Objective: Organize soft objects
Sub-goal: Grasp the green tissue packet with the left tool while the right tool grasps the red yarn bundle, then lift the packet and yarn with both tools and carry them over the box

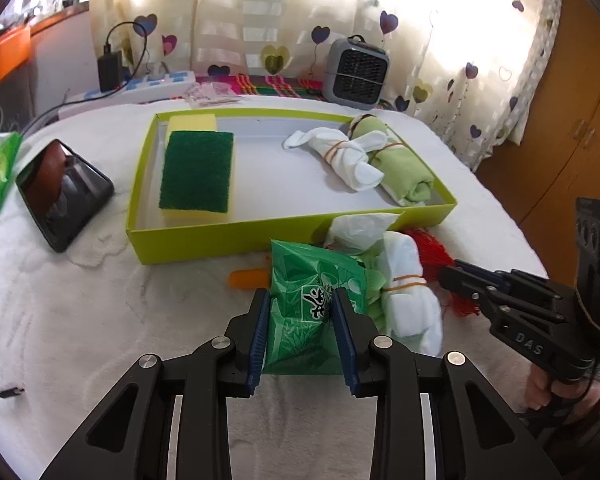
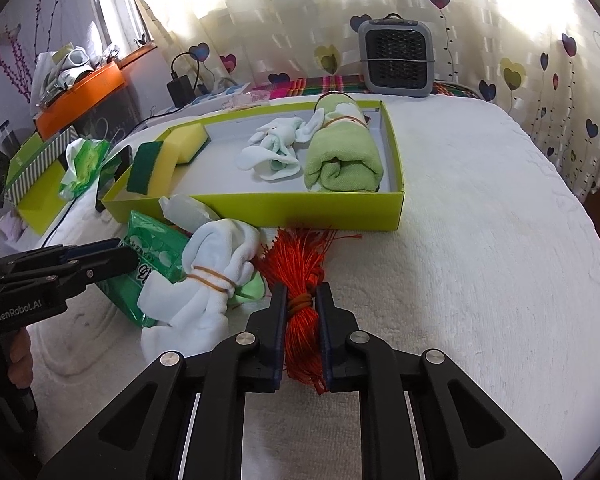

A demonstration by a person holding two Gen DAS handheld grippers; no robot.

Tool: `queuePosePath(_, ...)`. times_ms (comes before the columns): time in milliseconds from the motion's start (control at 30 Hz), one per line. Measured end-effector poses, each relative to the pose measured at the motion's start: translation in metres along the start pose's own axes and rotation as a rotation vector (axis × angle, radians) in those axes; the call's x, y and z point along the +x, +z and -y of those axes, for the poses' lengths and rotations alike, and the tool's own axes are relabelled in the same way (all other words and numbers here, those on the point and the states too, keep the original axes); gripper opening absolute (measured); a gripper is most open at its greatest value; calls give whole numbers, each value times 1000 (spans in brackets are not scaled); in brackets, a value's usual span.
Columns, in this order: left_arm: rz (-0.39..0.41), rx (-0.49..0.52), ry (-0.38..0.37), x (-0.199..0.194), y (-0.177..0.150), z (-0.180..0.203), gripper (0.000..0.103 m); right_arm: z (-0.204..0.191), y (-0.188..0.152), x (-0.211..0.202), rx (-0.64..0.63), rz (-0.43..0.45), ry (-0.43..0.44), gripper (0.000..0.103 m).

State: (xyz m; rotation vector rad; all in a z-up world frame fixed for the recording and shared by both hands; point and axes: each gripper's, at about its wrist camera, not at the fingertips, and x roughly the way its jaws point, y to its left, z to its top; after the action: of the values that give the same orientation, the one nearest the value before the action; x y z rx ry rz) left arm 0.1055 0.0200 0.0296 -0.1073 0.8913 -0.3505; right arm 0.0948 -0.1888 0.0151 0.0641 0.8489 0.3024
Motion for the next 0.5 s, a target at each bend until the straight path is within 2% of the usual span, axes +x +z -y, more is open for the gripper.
queuePosePath(167,12,-9,-85,-9,-2,8,30,3,0,-1,15,3,2,15)
queuePosePath(333,-10,13,-102,-5,-7,20,30,5,-1,-1,25,8,8,15)
queuePosePath(500,-24,18,-73,3,-7,23,30,8,-1,-2,36,10,17,15)
